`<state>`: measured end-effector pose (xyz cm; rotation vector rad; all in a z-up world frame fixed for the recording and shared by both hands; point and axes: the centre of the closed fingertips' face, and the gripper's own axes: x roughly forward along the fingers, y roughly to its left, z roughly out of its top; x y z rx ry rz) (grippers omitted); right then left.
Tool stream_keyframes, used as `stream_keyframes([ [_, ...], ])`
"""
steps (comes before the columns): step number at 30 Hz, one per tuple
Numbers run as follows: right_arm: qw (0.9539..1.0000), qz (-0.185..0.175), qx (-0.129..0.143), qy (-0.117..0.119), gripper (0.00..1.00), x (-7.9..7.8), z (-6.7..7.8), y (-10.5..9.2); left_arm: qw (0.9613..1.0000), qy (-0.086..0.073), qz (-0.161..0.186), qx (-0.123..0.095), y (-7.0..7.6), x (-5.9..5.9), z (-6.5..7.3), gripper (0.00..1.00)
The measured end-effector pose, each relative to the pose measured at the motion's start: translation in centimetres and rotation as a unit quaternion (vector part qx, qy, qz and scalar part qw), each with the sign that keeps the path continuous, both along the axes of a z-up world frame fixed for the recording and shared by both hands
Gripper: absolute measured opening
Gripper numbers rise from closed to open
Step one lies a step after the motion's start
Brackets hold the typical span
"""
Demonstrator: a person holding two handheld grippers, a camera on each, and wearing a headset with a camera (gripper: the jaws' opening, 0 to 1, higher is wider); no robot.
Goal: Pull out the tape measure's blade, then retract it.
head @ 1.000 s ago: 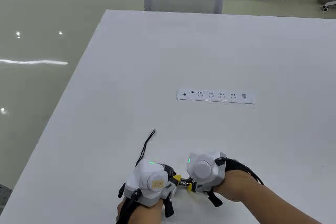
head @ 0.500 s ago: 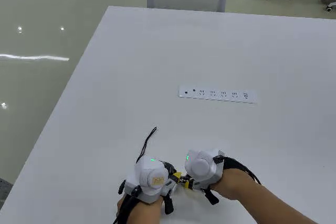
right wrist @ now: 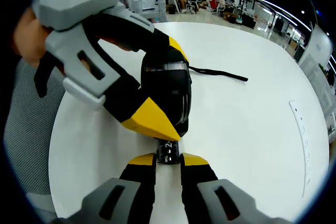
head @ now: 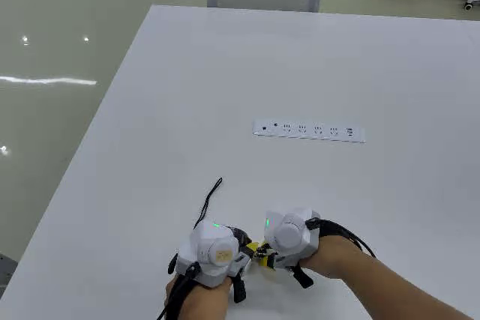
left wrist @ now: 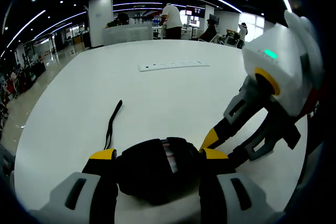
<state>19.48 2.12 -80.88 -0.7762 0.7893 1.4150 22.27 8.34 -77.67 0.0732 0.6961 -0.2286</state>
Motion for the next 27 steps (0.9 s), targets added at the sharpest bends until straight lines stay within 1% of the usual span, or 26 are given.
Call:
stream_keyframes([
  [2,1.0,-0.005,0.005,-0.004,0.18,0.12,-0.09,0.16,1.0,0.0,0.001,0.001,0.02,0.05,-0.07,0.59],
  [4,0.9999,-0.013,0.007,-0.001,0.18,-0.08,0.06,0.12,1.0,-0.001,0.0,0.0,0.05,0.1,-0.12,0.59],
  [6,0.9999,-0.012,0.008,-0.006,0.18,-0.07,-0.01,0.1,1.0,-0.001,0.0,0.0,0.07,0.13,-0.18,0.59],
  [10,0.9996,-0.023,0.01,-0.011,0.19,-0.03,-0.03,0.07,1.0,-0.001,0.0,0.0,0.12,0.17,-0.23,0.59],
  [12,0.9996,-0.014,0.014,-0.018,0.19,0.05,-0.27,0.12,1.0,-0.001,0.0,-0.001,0.09,0.15,-0.23,0.59],
  [18,0.9994,-0.028,0.016,-0.01,0.2,0.04,-0.27,0.11,1.0,0.0,0.0,-0.001,0.17,0.17,-0.52,0.59],
  [21,0.9995,-0.026,0.019,-0.008,0.19,-0.09,-0.12,0.1,1.0,0.001,0.0,-0.001,0.18,0.24,-0.58,0.59],
  [22,0.9983,-0.057,0.017,-0.003,0.17,0.25,-0.14,0.04,1.0,0.001,-0.005,0.002,0.16,0.22,-0.55,0.59],
  [23,0.9991,-0.04,0.016,-0.001,0.15,0.06,0.03,0.28,1.0,0.002,-0.001,0.0,0.19,0.22,-0.52,0.59],
  [25,0.9991,-0.042,0.009,-0.002,0.14,0.05,0.01,0.25,1.0,0.001,-0.002,0.0,0.2,0.22,-0.52,0.59],
  [27,0.9993,-0.036,0.007,-0.005,0.14,0.1,-0.18,0.21,1.0,0.002,-0.001,-0.001,0.17,0.24,-0.48,0.59],
])
